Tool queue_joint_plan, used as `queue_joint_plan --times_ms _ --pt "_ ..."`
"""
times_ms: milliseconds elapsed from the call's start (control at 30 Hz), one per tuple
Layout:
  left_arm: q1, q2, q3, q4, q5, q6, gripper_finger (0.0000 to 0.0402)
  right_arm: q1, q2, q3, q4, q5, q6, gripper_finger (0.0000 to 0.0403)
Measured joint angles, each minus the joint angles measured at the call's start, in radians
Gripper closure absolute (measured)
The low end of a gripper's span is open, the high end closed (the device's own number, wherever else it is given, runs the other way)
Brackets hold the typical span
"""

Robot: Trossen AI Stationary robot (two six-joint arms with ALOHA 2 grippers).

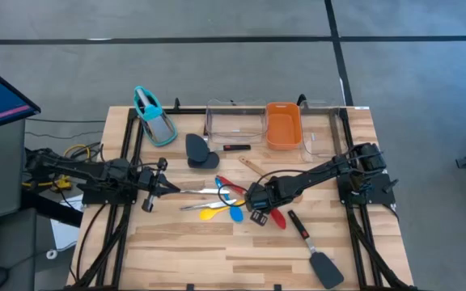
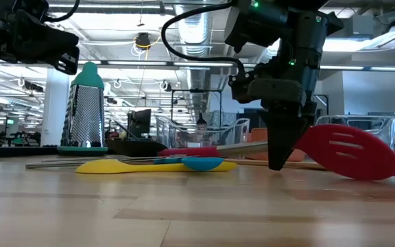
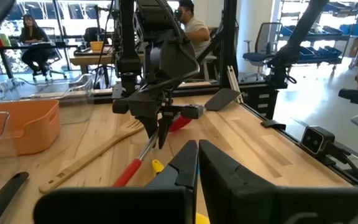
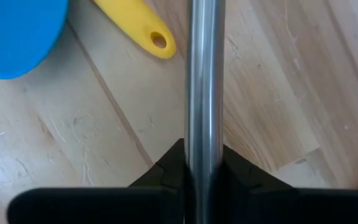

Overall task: Pick & Place Kitchen Items
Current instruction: Put the red slotted spatula in the right transparent bin

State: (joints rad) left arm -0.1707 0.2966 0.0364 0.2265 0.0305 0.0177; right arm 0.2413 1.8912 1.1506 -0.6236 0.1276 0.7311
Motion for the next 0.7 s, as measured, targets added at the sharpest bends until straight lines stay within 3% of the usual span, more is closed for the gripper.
queue_joint_plan --times_ms 233,533,700 --pt "0.000 0.000 0.000 0.001 0.000 0.000 0.0399 0.000 0.000 0.077 -0.125 0.009 0.002 0.0362" --pt "0.000 0.000 0.000 0.002 0.000 0.000 0.0399 0.002 -0.003 0.244 -0.272 0.108 -0.081 0.0363" --pt "0.000 0.000 0.000 0.003 0.000 0.000 0.0399 0.004 -0.075 0.268 -0.293 0.180 -0.110 0.0363"
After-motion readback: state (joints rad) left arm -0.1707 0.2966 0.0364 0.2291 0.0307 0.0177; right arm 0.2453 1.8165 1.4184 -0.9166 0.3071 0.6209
